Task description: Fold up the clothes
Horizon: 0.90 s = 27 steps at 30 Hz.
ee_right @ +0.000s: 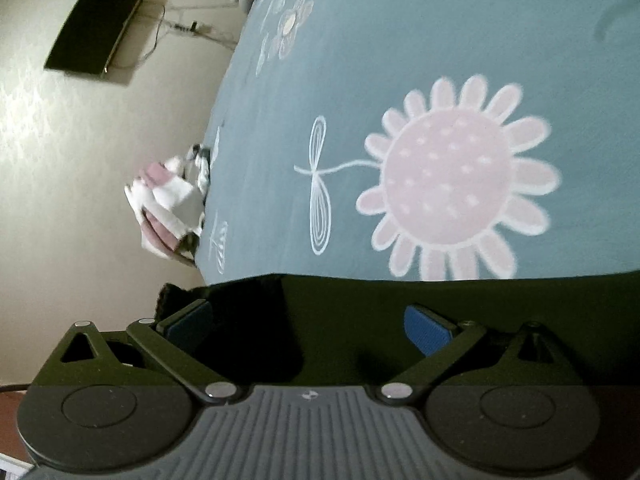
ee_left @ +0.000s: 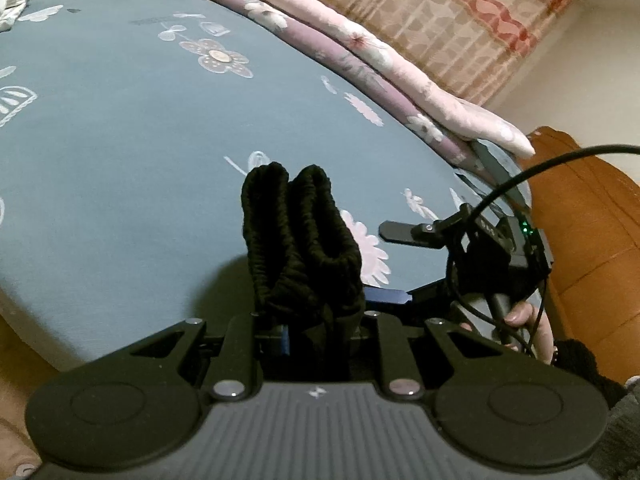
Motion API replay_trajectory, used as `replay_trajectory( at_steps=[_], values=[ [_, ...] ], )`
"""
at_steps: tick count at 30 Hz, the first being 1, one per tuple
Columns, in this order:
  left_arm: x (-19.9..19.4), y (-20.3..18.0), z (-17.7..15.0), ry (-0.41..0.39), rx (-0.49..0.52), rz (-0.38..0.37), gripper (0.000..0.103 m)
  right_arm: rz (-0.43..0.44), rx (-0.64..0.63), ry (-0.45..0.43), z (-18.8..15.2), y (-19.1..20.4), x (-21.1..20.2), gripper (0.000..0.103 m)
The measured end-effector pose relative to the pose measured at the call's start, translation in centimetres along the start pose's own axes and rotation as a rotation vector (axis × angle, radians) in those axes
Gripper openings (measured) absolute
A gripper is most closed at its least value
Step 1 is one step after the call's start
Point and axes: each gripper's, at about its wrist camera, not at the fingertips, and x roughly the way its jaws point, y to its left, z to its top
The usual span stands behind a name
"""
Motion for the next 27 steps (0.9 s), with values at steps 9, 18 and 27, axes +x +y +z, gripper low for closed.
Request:
replay_trajectory(
  at_steps=[9, 18, 27],
  values=[
    [1.4, -3.1, 0.4, 0.071, 0.061, -0.122, 0.019, -0.082, 0.086, -0.255, 0.5, -3.8, -12.4, 0.103],
    [5.8, -6.7, 0.0, 0.200, 0.108, -0.251, 0.019, -0.169, 0.173, -0.447, -1.0, -7.3, -20.1, 0.103],
    [11.7, -10.7, -2.4, 0.353, 0.213, -0.325, 0.019, -0.188, 0.204, -0.540, -2.6, -8.9, -23.8, 0.103]
  ],
)
